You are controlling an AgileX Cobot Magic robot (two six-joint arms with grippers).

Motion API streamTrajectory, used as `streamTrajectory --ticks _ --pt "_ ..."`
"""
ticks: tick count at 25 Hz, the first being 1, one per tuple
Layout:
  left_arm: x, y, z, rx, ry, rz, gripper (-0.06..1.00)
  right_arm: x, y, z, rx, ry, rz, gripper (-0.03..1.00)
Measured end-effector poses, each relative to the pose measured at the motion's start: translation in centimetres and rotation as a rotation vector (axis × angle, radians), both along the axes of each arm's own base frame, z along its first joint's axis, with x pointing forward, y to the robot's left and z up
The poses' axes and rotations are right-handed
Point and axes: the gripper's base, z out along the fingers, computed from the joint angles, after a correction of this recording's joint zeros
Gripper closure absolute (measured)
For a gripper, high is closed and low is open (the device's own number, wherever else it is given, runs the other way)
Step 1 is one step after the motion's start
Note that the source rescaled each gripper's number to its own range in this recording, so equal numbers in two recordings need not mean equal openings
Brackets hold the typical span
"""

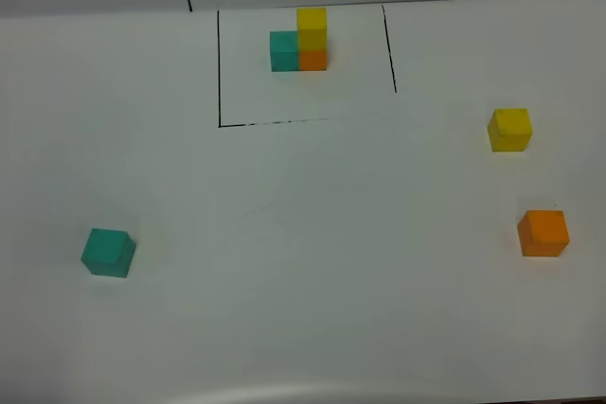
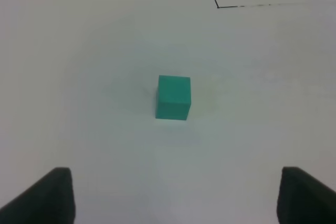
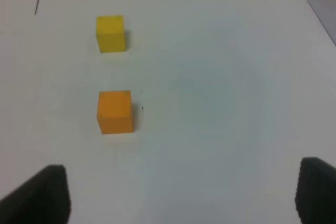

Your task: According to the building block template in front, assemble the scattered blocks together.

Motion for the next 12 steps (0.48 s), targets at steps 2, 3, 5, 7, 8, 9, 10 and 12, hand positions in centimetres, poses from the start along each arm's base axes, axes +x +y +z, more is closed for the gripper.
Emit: streamTrajectory --ticks 2,3,5,7,8,9,10,12 --pt "0.0 0.0 0.0 0.0 0.0 0.0 0.13 0.0 0.0 0.0 0.0 0.0 0.0 0.02" --pt "0.0 0.0 0.0 0.0 0.0 0.0 0.13 0.0 0.0 0.0 0.0 0.0 0.0 0.02" --pt "0.0 0.0 0.0 0.0 0.0 0.0 0.13 0.0 0.0 0.0 0.0 0.0 0.0 0.02" --pt "0.0 0.0 0.0 0.0 0.0 0.0 0.13 0.0 0.0 0.0 0.0 0.0 0.0 0.02" --pt "0.0 0.0 0.0 0.0 0.0 0.0 0.13 0.0 0.0 0.0 0.0 0.0 0.0 0.02" --pt "0.02 0.0 0.03 -0.001 -0.004 0.0 0.13 0.0 0.0 0.0 0.0 0.0 0.0 0.02" --pt "0.05 0.0 0.13 -0.001 -0.007 0.0 0.13 0.0 0.0 0.0 0.0 0.0 0.0 0.02" --pt "0.33 -0.03 0.61 -0.002 -0.018 0.001 0.11 0.0 0.0 0.0 0.0 0.0 0.0 0.02"
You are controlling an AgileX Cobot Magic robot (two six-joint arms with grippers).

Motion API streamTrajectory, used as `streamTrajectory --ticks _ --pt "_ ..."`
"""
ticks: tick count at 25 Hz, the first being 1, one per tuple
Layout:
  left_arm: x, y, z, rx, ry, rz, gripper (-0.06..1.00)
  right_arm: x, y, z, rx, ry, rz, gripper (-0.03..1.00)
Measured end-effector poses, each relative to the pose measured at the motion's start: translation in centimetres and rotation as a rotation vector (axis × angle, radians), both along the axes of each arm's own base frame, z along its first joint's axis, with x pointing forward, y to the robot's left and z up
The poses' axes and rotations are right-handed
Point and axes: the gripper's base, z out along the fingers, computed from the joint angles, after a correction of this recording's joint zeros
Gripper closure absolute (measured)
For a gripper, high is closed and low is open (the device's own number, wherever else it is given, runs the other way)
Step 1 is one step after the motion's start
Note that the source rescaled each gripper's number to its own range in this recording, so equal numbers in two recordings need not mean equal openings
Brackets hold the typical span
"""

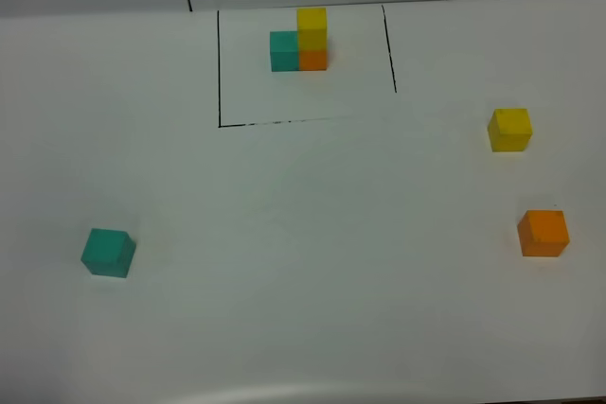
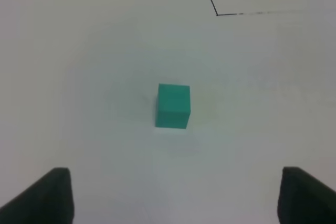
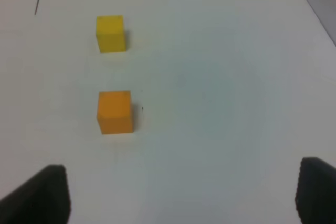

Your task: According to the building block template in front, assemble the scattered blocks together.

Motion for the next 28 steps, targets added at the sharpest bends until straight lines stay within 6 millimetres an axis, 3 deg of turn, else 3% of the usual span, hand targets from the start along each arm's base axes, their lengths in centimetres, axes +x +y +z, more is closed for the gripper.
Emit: streamTrajectory --ticks 5,14,21,28 --pt "2.6 -0.2 1.7 0.005 0.071 0.002 -0.04 0.0 0.0 0.0 0.0 0.0 0.0 0.02" --pt "10.9 -0.9 5.5 0.012 0.15 0.008 -0.06 0.0 0.0 0.0 0.0 0.0 0.0 0.02" --pt "17.1 -1.5 4.6 0.044 0.22 -0.006 -0.06 0.0 0.0 0.0 0.0 0.0 0.0 0.02" --pt "21.5 -1.8 1.0 0.086 0.369 -0.031 -0.06 0.0 0.0 0.0 0.0 0.0 0.0 0.02"
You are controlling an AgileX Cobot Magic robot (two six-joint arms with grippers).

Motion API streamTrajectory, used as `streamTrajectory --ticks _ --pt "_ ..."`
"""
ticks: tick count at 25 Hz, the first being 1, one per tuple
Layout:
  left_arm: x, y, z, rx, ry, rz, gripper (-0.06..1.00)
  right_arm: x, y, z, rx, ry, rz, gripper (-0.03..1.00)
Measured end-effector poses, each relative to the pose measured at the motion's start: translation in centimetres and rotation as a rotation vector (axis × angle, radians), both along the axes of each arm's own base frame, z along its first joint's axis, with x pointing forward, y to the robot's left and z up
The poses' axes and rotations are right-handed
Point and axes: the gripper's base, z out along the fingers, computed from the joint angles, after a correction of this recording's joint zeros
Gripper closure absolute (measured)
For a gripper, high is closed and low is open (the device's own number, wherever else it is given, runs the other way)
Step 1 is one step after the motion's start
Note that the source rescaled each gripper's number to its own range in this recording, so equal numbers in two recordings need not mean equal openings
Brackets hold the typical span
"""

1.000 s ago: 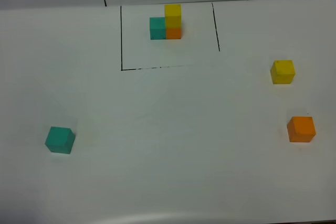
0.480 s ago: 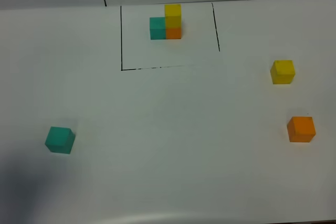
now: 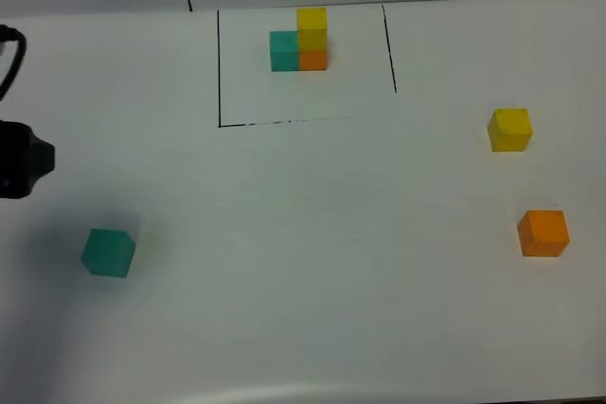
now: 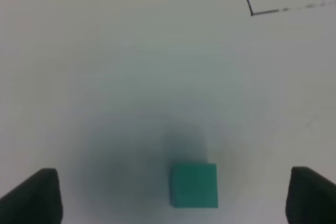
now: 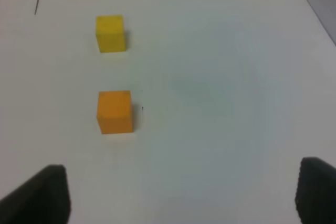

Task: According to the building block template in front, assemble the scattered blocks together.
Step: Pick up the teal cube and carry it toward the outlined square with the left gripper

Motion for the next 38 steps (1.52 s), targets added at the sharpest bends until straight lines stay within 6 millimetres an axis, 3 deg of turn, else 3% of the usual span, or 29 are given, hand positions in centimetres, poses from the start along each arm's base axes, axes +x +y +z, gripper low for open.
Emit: streamTrajectory --ticks 7,14,27,30,33,36,37,38 --pt "3.4 -0.7 -5.4 0.02 0.238 -0.014 -0.06 0.0 0.0 0.0 0.0 0.0 0.0 0.02" --pt "5.5 -4.1 -8.9 0.108 0.418 -0.129 -0.06 0.0 0.0 0.0 0.0 0.0 0.0 0.02" --pt "7.0 -4.3 -14.5 0.124 0.564 -0.032 -0.06 0.0 0.0 0.0 0.0 0.0 0.0 0.02" --pt "7.2 -4.3 -15.6 0.127 0.589 -0.026 -0.02 0.0 0.0 0.0 0.0 0.0 0.0 0.02" --pt "7.2 -4.3 -16.2 0.133 0.608 -0.026 0.21 0.0 0.0 0.0 0.0 0.0 0.0 0.02" --pt "7.2 -4.3 -16.3 0.136 0.608 -0.028 0.7 0.0 0.0 0.0 0.0 0.0 0.0 0.02" --pt "7.3 -4.3 -16.3 0.14 0.607 -0.034 0.94 0.0 0.0 0.0 0.0 0.0 0.0 0.02" --pt "7.4 -4.3 -16.2 0.15 0.602 -0.046 0.94 0.0 0.0 0.0 0.0 0.0 0.0 0.02"
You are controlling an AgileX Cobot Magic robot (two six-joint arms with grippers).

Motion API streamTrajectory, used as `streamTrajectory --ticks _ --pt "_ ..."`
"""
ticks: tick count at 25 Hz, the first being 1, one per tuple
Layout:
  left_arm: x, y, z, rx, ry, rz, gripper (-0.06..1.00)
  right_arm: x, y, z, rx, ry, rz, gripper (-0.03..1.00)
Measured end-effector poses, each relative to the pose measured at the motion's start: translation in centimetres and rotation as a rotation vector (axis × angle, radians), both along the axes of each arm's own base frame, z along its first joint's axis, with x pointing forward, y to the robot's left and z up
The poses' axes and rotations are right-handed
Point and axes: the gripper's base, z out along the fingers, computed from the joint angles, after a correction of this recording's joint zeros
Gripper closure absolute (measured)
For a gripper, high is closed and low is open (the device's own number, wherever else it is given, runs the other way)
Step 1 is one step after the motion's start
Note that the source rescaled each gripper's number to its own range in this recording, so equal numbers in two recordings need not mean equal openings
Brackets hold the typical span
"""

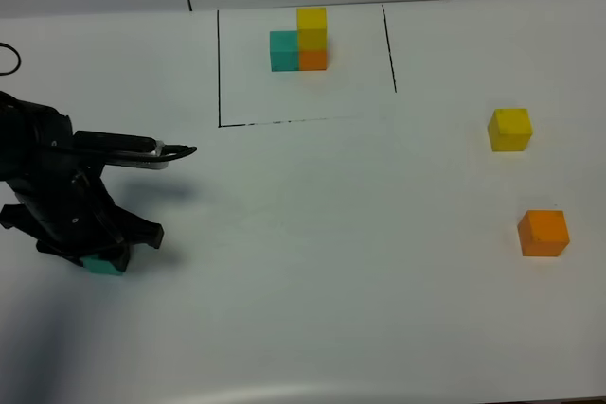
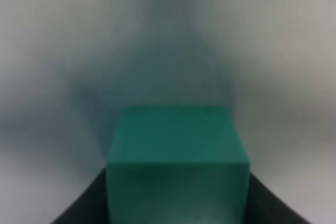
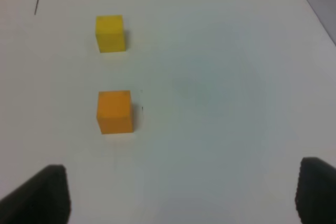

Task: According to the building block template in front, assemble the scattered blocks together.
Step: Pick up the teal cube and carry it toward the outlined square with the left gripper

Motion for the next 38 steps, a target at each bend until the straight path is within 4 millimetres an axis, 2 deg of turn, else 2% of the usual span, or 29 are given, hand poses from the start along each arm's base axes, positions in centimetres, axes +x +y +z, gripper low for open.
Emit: streamTrajectory --ticks 6,12,16,22,30,34,38 --pt "2.4 -0.4 2.4 0.011 -0.041 -0.146 0.94 0.0 0.0 0.0 0.0 0.0 0.0 0.02" --pt "6.4 -2.0 6.0 0.02 -0.143 -0.469 0.94 0.0 0.0 0.0 0.0 0.0 0.0 0.02" --pt "8.7 -3.6 7.2 0.033 -0.083 -0.655 0.94 0.0 0.0 0.0 0.0 0.0 0.0 0.02" --pt "10.8 -7.9 6.4 0.039 -0.001 -0.901 0.94 0.0 0.0 0.0 0.001 0.0 0.001 0.02" --pt "11.5 -14.5 3.8 0.058 0.015 -1.149 0.94 0.0 0.0 0.0 0.001 0.0 0.001 0.02" --pt "11.5 -16.7 3.0 0.062 -0.003 -1.237 0.94 0.0 0.0 0.0 0.003 0.0 0.002 0.02" --pt "11.3 -18.0 2.2 0.064 -0.024 -1.31 0.94 0.0 0.1 0.0 0.008 0.0 0.005 0.02"
